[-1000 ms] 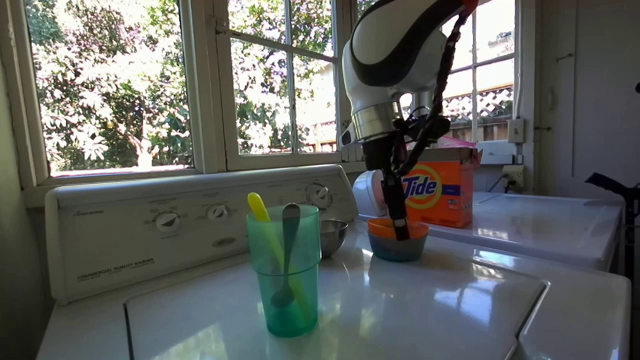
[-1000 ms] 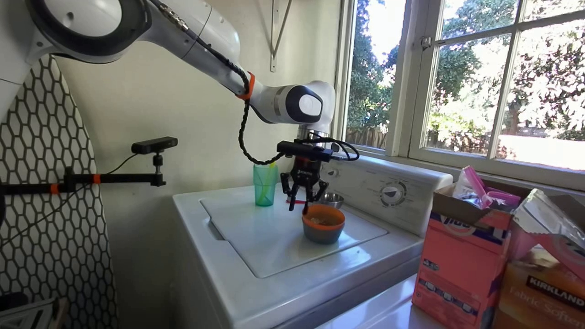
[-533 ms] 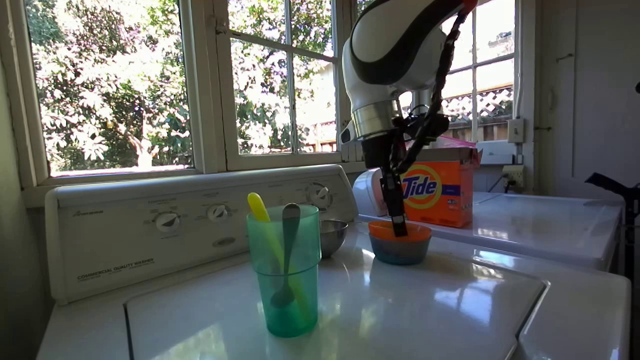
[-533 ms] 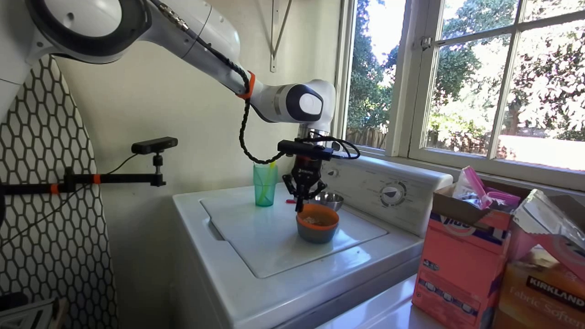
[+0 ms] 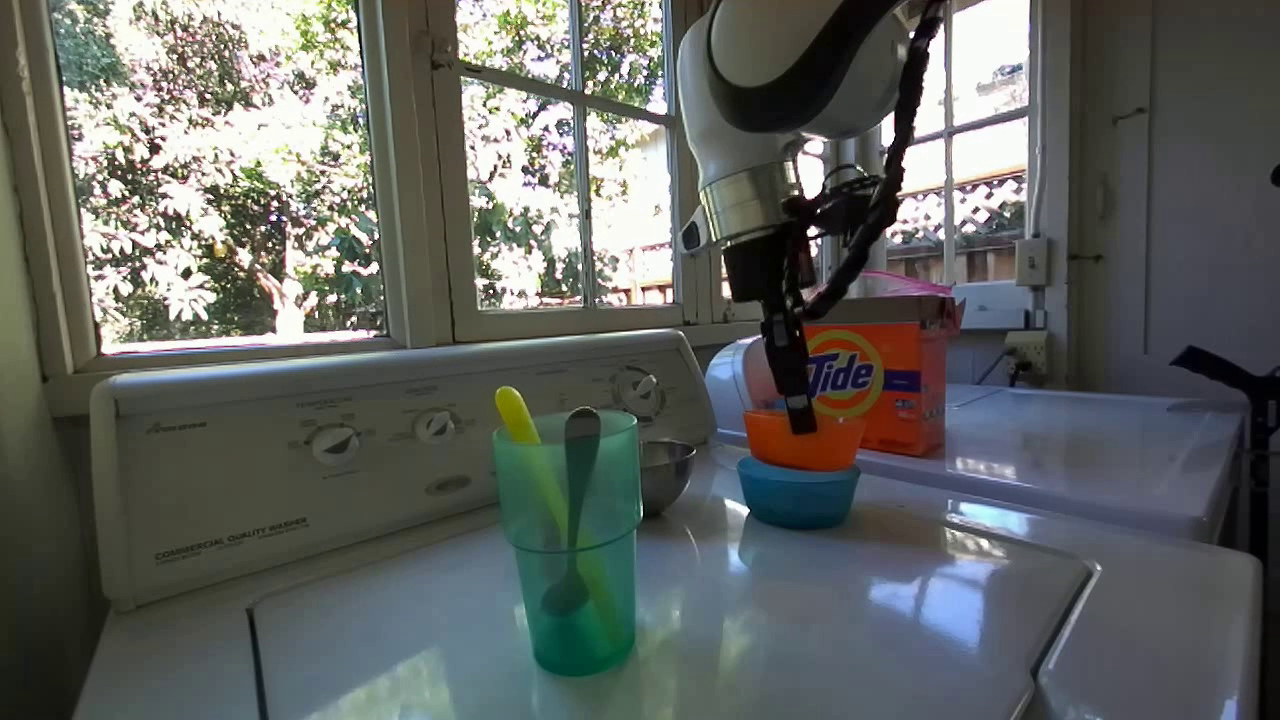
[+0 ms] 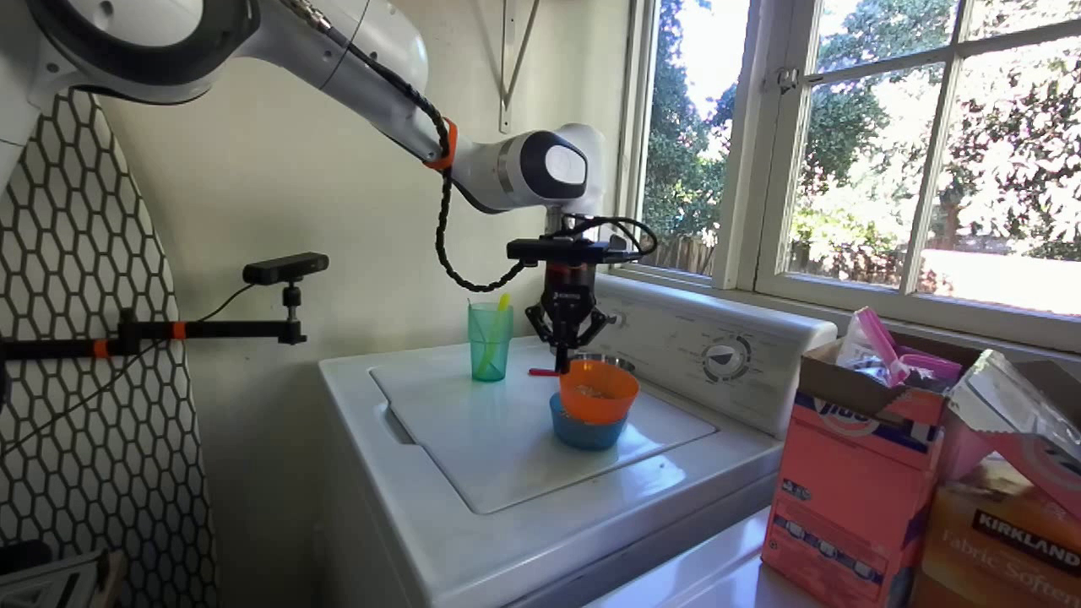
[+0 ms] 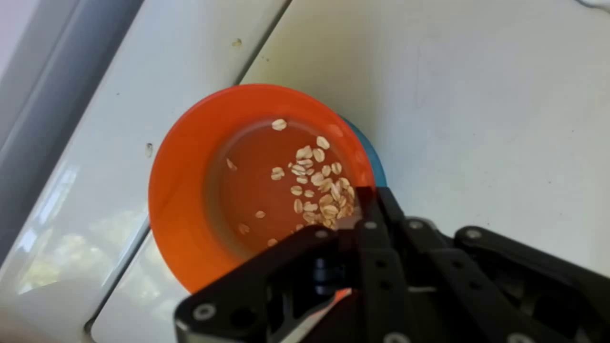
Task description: Unstack the bowls on the counter
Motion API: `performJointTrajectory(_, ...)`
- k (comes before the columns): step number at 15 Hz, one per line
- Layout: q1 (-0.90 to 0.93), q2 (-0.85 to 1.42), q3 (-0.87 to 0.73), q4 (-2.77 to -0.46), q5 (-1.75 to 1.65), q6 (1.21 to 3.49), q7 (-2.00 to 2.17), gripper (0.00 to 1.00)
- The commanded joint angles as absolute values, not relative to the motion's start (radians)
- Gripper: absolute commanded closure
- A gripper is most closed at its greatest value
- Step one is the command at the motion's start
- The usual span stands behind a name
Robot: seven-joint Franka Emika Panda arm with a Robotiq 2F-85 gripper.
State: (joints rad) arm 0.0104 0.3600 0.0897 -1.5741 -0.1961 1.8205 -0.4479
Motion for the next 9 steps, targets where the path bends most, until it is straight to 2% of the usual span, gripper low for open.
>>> performJointTrajectory(1, 0.045, 0.279, 0.077, -1.639, -0.276, 1.844, -0.392, 0.99)
performJointTrajectory(5, 0.075, 0.263, 0.075, -1.633, -0.402, 1.873, -0.357, 0.99)
performJointTrajectory(9, 0.084, 0.346, 0.075, -1.503, -0.441, 1.817, -0.383, 0.99)
